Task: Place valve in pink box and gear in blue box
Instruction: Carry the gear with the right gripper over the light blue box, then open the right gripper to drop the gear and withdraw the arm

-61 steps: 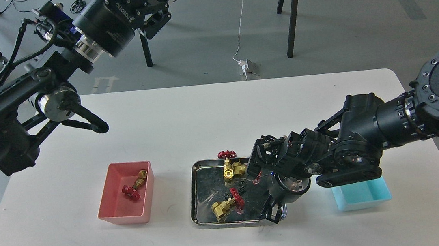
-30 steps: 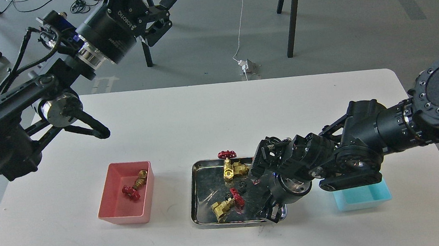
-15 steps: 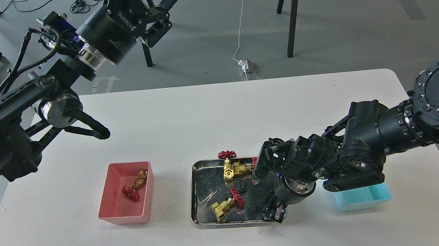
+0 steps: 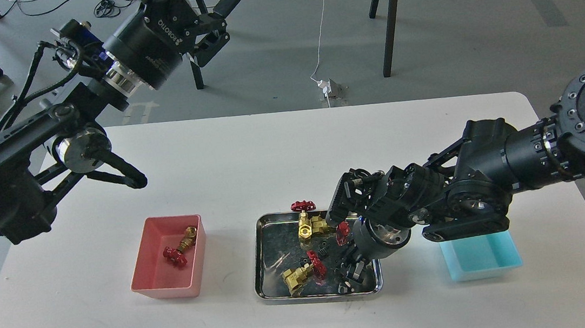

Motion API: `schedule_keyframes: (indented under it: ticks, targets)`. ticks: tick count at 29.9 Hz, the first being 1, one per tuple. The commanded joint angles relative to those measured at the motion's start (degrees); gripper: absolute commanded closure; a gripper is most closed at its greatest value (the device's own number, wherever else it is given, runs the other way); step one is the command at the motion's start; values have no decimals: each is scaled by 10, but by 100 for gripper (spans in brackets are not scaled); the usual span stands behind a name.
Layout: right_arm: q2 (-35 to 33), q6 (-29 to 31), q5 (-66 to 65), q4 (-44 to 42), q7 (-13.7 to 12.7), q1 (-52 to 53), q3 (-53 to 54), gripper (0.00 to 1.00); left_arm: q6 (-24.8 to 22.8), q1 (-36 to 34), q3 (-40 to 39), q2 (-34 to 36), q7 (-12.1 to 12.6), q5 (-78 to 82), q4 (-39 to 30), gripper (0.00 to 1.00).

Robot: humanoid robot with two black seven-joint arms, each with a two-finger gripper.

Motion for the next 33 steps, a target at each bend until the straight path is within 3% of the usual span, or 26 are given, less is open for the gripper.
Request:
schedule_keyframes:
  ticks: [1,9,17,20,21,23,25,30,33]
  targets:
    - [-76,1,1,28,0,29,16,85,0,1,0,-8,0,0,0,5]
    - [-315,3,-16,99,0,28,8,85,0,4,1,-21,0,0,0,5]
    - [-370,1,-43,99,0,-36,18,81,0,3,1,-33,0,1,3,5]
    - [-372,1,-42,99,-1,-37,18,71,0,2,1,-31,0,1,3,5]
    - [-374,0,-39,97,-1,-37,19,62,0,2,1,-30,0,0,3,5]
    - [-387,-3,-32,99,-1,-38,24,39,0,1,1,-29,0,1,3,5]
    - [-406,0,-30,102,-2,-40,48,0,0,0,1,-29,0,1,3,5]
    - [-455,-3,-28,106,-2,-57,104,0,0,-3,3,-30,0,1,8,5]
    - [-485,-22,29,100,-2,-70,203,0,-3,-4,3,-32,0,1,28,5]
